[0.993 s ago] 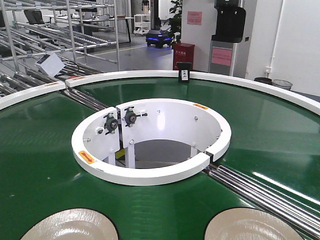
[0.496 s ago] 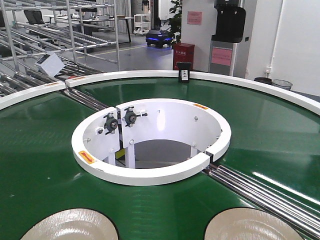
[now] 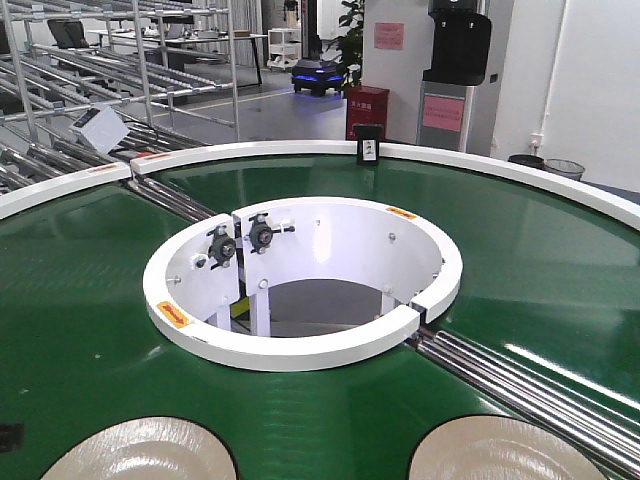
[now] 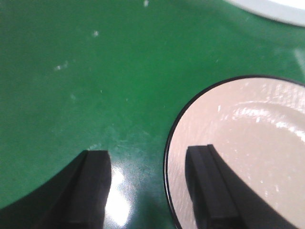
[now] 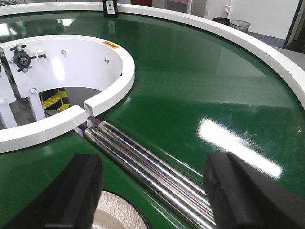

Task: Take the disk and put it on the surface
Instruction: 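Close left and right grippers on the rims of the two plates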

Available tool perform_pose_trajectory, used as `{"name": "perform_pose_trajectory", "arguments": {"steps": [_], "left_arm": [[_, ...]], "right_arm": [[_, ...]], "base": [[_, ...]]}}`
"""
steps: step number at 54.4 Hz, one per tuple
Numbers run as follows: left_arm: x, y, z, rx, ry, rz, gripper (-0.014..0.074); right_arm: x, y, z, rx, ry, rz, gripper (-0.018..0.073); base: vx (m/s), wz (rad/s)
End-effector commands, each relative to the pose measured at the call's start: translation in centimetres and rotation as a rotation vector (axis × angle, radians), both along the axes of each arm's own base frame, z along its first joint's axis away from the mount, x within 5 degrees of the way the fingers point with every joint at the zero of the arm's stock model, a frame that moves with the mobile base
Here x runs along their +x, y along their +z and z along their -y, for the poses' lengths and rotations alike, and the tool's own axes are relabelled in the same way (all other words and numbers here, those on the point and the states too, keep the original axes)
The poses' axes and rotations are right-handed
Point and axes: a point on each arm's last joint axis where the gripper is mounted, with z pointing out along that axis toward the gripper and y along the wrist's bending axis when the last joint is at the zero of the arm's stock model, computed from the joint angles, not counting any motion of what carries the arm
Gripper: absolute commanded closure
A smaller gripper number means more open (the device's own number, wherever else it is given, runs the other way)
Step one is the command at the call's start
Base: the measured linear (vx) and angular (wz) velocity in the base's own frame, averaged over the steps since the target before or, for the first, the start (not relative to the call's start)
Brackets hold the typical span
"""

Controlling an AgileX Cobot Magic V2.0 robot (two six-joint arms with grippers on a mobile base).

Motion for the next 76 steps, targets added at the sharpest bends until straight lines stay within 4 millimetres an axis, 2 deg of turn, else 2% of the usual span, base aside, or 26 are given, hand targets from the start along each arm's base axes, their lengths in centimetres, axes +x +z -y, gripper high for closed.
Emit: {"name": "perform_pose_trajectory", "arguments": {"steps": [1, 8, 12, 19, 27, 36, 41, 49, 64, 76], "left_arm": [[1.9, 1.2, 0.1, 0.002, -0.014, 0.061, 0.0142], [3.7, -0.3, -0.7, 0.023, -0.016, 0.000, 0.0197], [4.4, -1.4, -2.1, -0.014, 0.051, -0.035, 0.0215], [4.8, -2.8, -4.7, -0.077, 0.132, -0.062, 0.0219], [4.9, -4.1, -6.5, -0.173, 0.107, -0.097, 0.0219], [5.2, -5.4, -5.6, -0.326, -0.141, -0.131, 0.0220], [5.8, -5.8, -4.7, -0.438, -0.241, -0.093, 0.0220], [6.5, -7.1, -4.7, -0.483, -0.244, -0.092, 0.0204], [7.1, -10.2, -4.6, -0.567, -0.240, -0.186, 0.0080], [7.2, -10.9, -3.6, -0.681, -0.334, -0.194, 0.0107]], "right_arm": [[0.0, 1.9, -0.1, -0.014, 0.019, 0.110, 0.0043], [0.0, 1.7, 0.0, -0.014, 0.013, 0.090, 0.0043], [-0.1, 1.5, 0.0, -0.014, 0.006, 0.068, 0.0043], [-0.2, 1.2, 0.1, -0.014, -0.006, 0.029, 0.0043], [-0.2, 1.0, 0.2, -0.014, -0.011, 0.013, 0.0043], [-0.2, 1.0, 0.2, -0.014, -0.011, 0.014, 0.0043], [-0.2, 1.0, 0.2, -0.014, -0.011, 0.013, 0.0043], [-0.2, 1.0, 0.2, -0.014, -0.011, 0.013, 0.0043], [-0.2, 1.0, 0.2, -0.014, -0.011, 0.013, 0.0043], [-0.2, 1.0, 0.2, -0.014, -0.011, 0.013, 0.0043]], "base": [[0.00, 0.00], [0.00, 0.00], [0.00, 0.00], [0.00, 0.00], [0.00, 0.00], [0.00, 0.00], [0.00, 0.00], [0.00, 0.00], [0.00, 0.00], [0.00, 0.00]]}}
